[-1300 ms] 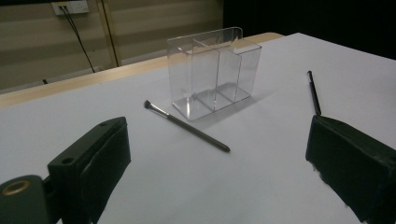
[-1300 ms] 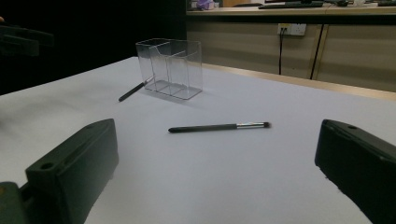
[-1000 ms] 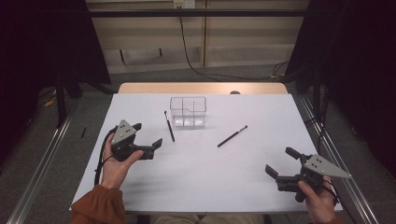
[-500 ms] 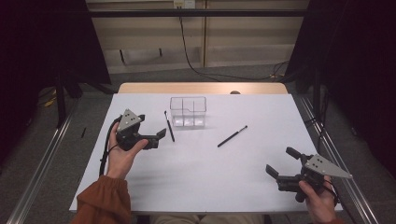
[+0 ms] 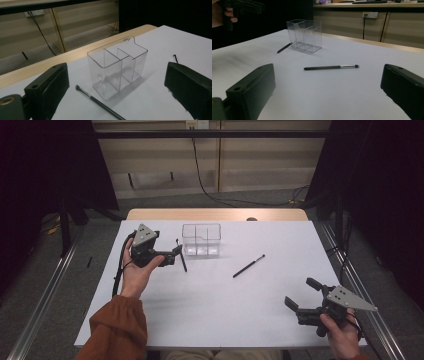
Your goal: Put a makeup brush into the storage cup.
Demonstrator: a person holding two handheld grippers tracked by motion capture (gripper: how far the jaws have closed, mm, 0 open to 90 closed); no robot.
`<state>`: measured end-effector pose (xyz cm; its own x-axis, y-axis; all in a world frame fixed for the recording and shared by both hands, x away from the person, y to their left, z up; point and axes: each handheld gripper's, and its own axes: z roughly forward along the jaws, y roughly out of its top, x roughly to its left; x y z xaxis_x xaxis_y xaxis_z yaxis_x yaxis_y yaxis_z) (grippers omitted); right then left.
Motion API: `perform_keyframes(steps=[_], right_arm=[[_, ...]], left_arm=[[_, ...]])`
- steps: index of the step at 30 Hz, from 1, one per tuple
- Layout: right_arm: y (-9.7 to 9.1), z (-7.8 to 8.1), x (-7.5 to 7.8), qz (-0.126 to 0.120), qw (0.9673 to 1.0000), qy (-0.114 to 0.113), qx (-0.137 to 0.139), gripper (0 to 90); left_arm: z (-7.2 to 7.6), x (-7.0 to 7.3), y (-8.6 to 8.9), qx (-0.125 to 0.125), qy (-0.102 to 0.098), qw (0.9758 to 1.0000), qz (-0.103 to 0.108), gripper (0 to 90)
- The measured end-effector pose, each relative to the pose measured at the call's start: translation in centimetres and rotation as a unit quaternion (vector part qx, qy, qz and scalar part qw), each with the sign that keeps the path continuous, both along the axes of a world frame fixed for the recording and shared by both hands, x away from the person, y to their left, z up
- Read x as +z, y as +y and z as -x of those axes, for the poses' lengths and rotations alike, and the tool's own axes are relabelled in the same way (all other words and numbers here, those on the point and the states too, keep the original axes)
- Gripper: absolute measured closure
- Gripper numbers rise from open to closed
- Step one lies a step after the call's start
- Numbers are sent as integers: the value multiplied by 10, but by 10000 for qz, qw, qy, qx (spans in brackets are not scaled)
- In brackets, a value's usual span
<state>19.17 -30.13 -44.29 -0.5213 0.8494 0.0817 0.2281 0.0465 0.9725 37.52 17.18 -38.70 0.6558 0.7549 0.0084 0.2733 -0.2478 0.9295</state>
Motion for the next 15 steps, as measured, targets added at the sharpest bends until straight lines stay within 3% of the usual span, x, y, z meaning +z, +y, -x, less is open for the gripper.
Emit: perform_keyframes(steps=[5, 8, 15], right_arm=[[0, 0, 0, -13, 10000, 2, 1, 0], [0, 0, 0, -23, 10000, 6, -9, 0], [0, 0, 0, -12, 10000, -1, 21, 0]], left_arm=[[-12, -7, -2, 24, 196, 9997, -110, 54], [-18, -9, -2, 49, 223, 9995, -218, 54], [-30, -3, -2, 144, 161, 9996, -204, 49]])
